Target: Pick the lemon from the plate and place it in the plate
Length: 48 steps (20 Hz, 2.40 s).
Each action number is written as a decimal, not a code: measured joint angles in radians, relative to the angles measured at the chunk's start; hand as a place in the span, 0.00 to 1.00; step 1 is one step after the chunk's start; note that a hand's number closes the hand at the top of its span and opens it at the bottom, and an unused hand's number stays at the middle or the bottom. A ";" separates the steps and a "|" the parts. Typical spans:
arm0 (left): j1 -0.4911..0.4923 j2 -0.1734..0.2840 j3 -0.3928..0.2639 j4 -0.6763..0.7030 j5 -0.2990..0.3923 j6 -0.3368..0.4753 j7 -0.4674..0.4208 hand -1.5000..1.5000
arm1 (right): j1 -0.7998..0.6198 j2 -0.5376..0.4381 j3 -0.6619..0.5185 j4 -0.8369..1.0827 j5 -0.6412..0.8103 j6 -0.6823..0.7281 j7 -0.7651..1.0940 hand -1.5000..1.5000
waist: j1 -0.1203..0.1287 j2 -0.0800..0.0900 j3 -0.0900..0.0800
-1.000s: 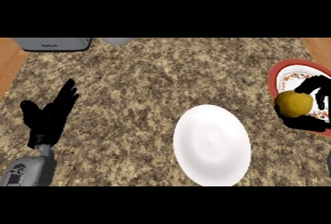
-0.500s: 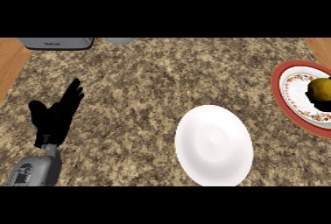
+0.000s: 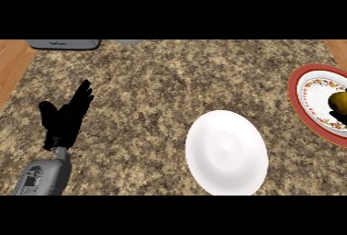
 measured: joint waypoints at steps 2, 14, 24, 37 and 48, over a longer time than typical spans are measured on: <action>0.004 0.001 -0.001 0.007 -0.004 -0.003 -0.014 0.50 | -0.028 -0.018 0.006 0.075 0.010 0.028 -0.050 0.00 | 0.004 0.001 0.000; 0.002 0.024 0.029 0.029 0.006 -0.023 -0.021 0.50 | -0.125 -0.038 -0.127 0.171 -0.157 0.173 -0.411 0.00 | -0.016 -0.007 -0.001; 0.027 0.028 0.032 -0.025 0.013 -0.027 0.010 0.50 | -0.138 -0.126 -0.224 0.265 -0.324 0.530 -0.247 0.00 | -0.023 -0.011 -0.002; 0.010 0.021 0.030 -0.029 0.008 -0.031 0.022 0.50 | -0.048 -0.207 -0.234 0.302 -0.373 0.566 -0.281 0.00 | -0.007 -0.001 0.002; 0.006 0.002 0.019 -0.019 -0.005 -0.025 0.005 0.50 | -0.011 -0.275 -0.228 0.319 -0.380 0.554 -0.291 0.00 | 0.003 0.004 0.004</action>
